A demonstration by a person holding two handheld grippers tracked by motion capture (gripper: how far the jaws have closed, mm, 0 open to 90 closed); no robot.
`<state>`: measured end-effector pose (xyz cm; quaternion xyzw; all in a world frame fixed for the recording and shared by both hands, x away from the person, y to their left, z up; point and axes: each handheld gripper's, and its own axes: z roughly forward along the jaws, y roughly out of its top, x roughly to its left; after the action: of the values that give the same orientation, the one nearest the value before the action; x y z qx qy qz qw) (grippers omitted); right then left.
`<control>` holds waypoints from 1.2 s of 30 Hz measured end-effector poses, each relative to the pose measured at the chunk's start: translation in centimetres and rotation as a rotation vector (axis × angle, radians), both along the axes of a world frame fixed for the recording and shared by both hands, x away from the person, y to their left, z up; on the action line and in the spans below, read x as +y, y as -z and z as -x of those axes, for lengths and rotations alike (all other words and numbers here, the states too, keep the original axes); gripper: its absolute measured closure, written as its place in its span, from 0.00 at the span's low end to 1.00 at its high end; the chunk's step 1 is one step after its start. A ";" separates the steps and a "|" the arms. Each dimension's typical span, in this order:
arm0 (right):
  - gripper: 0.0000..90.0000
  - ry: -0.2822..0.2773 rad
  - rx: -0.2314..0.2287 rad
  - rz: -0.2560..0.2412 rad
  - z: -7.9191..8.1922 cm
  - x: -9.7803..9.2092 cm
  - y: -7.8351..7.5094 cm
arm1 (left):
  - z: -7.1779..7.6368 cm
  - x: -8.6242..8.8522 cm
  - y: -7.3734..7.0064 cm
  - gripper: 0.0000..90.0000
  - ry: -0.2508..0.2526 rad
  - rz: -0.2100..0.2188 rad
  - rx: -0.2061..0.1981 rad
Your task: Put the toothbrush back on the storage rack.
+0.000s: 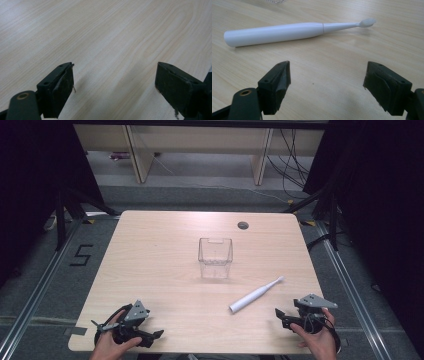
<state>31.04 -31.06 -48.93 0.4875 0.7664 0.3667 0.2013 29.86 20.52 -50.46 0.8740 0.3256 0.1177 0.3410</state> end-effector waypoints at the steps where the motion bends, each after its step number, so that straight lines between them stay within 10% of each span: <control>1: 0.24 0.006 -0.003 0.001 0.0 0.0 0.0 | 0.0 0.0 0.0 0.17 -0.001 0.000 0.000; 36: 0.40 -0.108 -0.064 0.026 -2.4 4.6 -1.1 | 0.2 0.1 0.1 0.17 -0.011 0.002 0.005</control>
<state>33.45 -26.45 -47.84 0.4310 0.7894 0.3825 0.2117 29.66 20.64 -50.56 0.8721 0.3313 0.1170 0.3405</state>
